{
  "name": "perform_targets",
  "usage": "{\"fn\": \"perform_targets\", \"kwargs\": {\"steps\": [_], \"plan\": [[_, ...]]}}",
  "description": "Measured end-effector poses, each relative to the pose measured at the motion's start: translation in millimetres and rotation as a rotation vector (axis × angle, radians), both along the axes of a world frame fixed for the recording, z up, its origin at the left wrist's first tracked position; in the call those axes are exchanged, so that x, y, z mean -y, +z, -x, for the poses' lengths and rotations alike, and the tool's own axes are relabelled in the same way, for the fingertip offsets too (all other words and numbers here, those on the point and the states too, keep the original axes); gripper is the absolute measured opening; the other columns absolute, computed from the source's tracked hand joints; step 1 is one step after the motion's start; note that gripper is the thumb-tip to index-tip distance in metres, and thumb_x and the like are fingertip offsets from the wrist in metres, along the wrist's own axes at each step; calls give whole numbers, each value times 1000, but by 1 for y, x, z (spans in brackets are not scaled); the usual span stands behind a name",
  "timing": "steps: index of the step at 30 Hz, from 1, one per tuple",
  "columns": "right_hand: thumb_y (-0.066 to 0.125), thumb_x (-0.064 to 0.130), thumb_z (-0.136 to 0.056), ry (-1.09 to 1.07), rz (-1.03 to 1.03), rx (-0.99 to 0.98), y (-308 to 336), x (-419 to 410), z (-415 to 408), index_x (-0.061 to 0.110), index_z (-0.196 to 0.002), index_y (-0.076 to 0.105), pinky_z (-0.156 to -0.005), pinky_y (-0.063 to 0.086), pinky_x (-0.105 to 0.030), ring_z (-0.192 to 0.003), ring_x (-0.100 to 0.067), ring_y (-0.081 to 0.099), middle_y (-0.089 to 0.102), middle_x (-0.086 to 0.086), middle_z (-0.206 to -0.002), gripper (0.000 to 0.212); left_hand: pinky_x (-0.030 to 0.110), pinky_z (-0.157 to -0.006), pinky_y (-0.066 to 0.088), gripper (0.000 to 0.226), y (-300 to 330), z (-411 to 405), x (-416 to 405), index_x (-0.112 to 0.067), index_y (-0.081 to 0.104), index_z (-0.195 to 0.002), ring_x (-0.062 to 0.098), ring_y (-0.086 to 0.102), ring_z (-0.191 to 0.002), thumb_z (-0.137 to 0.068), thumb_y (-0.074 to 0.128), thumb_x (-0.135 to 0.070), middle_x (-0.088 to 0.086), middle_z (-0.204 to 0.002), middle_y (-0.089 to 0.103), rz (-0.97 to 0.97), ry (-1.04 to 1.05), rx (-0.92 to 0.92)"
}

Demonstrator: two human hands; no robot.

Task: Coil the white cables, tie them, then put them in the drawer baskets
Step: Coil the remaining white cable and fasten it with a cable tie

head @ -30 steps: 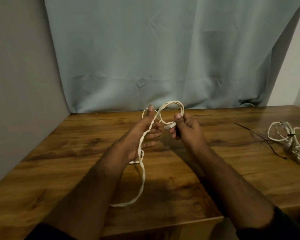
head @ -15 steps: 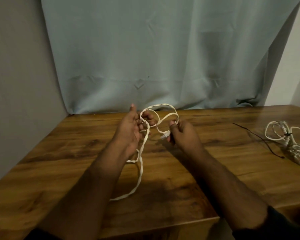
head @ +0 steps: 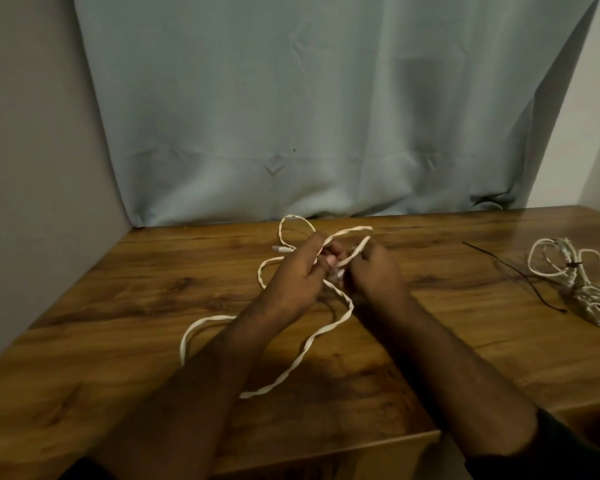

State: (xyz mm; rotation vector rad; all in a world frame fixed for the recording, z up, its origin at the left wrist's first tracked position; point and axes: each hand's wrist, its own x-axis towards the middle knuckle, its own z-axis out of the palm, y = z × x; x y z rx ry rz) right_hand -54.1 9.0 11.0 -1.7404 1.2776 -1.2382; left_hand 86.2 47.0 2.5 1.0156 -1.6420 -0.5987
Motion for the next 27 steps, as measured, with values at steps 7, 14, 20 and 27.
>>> {"fn": "perform_targets", "kwargs": {"steps": [7, 14, 20, 27], "plan": [[43, -3, -93, 155, -221, 398, 8, -15, -2, 4, -77, 63, -38, 34, -20, -39, -14, 45, 53, -8, -53, 26, 58, -87, 56, 19, 3, 3, -4, -20, 64, -115, 27, 70, -98, -97, 68, -24, 6, -103, 69, 104, -64, 123], [64, 30, -99, 319, -372, 358, 3, -12, -7, 7, -73, 68, -59, 40, -38, -45, -24, 47, 58, -15, -61, 34, 47, -73, 55, 20, 6, 5, -4, -14, 55, -111, 16, 64, -76, -108, 46, -32, -4, -83, 63, 123, 142, -52], [47, 23, -105, 452, -493, 430, 8, -14, -8, 17, -83, 68, -40, 23, -20, -38, -7, 42, 52, 1, -54, 32, 51, -62, 53, 12, 15, 2, -7, -25, 63, -100, 33, 59, -63, -104, 59, -36, 15, -81, 58, -101, 1, -541], [46, 17, -103, 590, -646, 708, 13, -13, -7, 7, -84, 67, -43, 46, -15, -43, -7, 58, 65, -1, -60, 30, 32, -62, 51, 15, 18, 8, -9, -17, 62, -113, 13, 60, -62, -104, 59, -29, -2, -72, 65, -144, -54, -578]]}}
